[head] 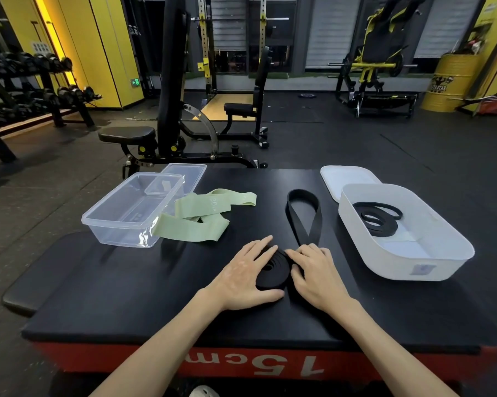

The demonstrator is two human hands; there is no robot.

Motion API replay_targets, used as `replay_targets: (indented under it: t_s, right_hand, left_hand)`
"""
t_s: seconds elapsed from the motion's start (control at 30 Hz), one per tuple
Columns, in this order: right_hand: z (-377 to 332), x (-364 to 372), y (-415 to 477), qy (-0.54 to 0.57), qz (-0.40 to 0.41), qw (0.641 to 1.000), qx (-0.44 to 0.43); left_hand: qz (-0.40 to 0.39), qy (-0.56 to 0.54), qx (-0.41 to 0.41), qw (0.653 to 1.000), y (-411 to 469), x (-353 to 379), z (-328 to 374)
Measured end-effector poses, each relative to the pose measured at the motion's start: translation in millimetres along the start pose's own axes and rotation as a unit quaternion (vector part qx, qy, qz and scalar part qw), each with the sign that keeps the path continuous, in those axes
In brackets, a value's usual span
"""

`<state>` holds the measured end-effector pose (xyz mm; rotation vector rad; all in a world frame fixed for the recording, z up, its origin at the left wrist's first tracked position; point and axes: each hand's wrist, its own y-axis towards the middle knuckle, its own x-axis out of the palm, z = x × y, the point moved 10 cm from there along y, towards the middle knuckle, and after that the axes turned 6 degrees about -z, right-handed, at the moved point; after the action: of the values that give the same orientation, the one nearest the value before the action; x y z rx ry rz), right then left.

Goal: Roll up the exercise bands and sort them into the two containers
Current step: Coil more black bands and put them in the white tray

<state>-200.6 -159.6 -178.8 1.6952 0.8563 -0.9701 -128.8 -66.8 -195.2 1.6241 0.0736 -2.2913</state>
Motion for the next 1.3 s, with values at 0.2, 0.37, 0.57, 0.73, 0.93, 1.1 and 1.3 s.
replay_targets:
  t_s: [0.2,0.37,0.57,0.73,0.93,1.1,1.3]
  right_hand:
    - [1.2,5.0,0.3,-0.014,-0.027,0.999,-0.019]
    - [3.6,9.8,6.2,-0.065,-0.062,0.995,-0.043]
    - [-2.9,13.1,19.4,-0.102,-0.05,0.992,-0.057]
    - [-7.6,12.3,19.2,-0.126,-0.04,0.989,-0.066]
    - [-12.5,10.4,16.5,-0.126,-0.027,0.983,-0.13]
    - [11.3,7.2,13.6,-0.038,-0.09,0.99,-0.105]
    - [10.7,3.2,15.1,-0.025,-0.076,0.994,-0.077]
  left_hand:
    - [0.011,0.062,0.007,0.998,0.1,-2.5,2.3]
    - [0.041,0.104,-0.054,0.992,1.3,-17.0,-16.6]
    - [0.039,0.121,-0.164,0.978,0.2,-11.5,-20.2]
    - [0.056,0.143,-0.251,0.956,-4.8,-6.8,-12.8]
    - [-0.03,0.074,-0.163,0.983,0.8,3.2,-13.5]
    - [-0.041,0.043,-0.102,0.993,-2.1,5.5,-14.4]
    - [-0.003,0.106,-0.103,0.989,-2.5,-1.2,-11.3]
